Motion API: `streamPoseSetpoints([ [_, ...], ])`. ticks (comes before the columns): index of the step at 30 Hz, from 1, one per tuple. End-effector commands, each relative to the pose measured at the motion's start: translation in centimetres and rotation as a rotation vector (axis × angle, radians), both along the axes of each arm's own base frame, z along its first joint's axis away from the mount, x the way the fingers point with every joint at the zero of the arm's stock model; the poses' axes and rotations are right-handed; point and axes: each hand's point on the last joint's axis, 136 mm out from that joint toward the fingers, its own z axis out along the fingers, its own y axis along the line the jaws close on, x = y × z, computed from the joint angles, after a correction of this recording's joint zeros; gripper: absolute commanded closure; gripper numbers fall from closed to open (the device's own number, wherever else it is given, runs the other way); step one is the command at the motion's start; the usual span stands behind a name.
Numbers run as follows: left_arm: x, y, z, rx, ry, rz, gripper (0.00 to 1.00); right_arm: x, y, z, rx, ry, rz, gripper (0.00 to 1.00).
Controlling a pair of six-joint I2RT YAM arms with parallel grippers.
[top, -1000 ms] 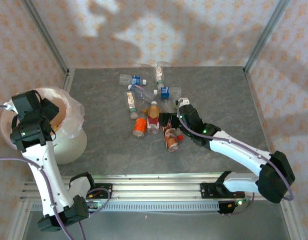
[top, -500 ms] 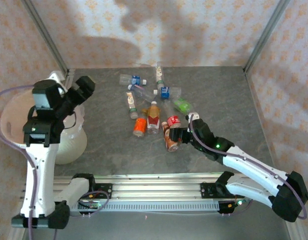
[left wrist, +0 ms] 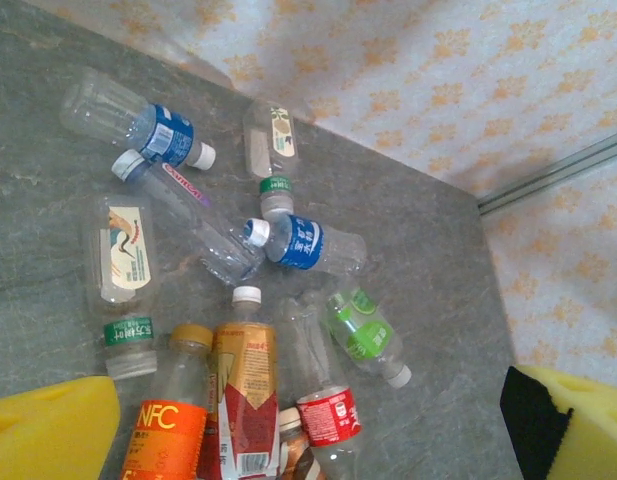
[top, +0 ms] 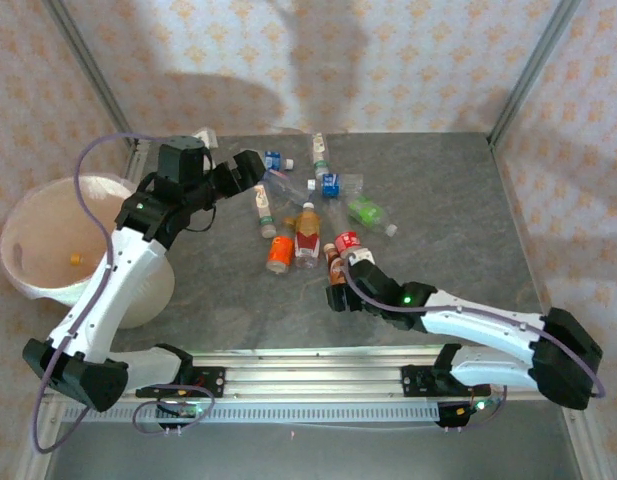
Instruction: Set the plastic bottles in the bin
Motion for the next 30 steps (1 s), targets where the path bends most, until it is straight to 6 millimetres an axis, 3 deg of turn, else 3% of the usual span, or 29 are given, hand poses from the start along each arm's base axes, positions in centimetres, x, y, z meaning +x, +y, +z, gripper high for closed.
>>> streamPoseSetpoints([
  [1, 0.2, 0.4, 2.0, 0.021, -0.068, 0.023, 0.00, 1.1, -0.2, -0.5, -0.051, -0.027, -0.055, 0.15],
  [11, 0.1, 1.0, 0.4, 0.058, -0.024, 0.045, 0.00, 1.6, 1.7, -2.9, -0.057, 0.009, -0.028, 0.19],
  [22, 0.2, 0.8, -0.6, 0.069, 0.014, 0.030, 0.00, 2.4, 0.9, -5.3, -0.097, 0.019, -0.130, 0.27],
  [30, 0.6, 0.3, -1.3, 0.065, 0.034, 0.015, 0.00, 2.5, -0.5, -4.6, -0.151, -0.027, -0.130, 0.38],
])
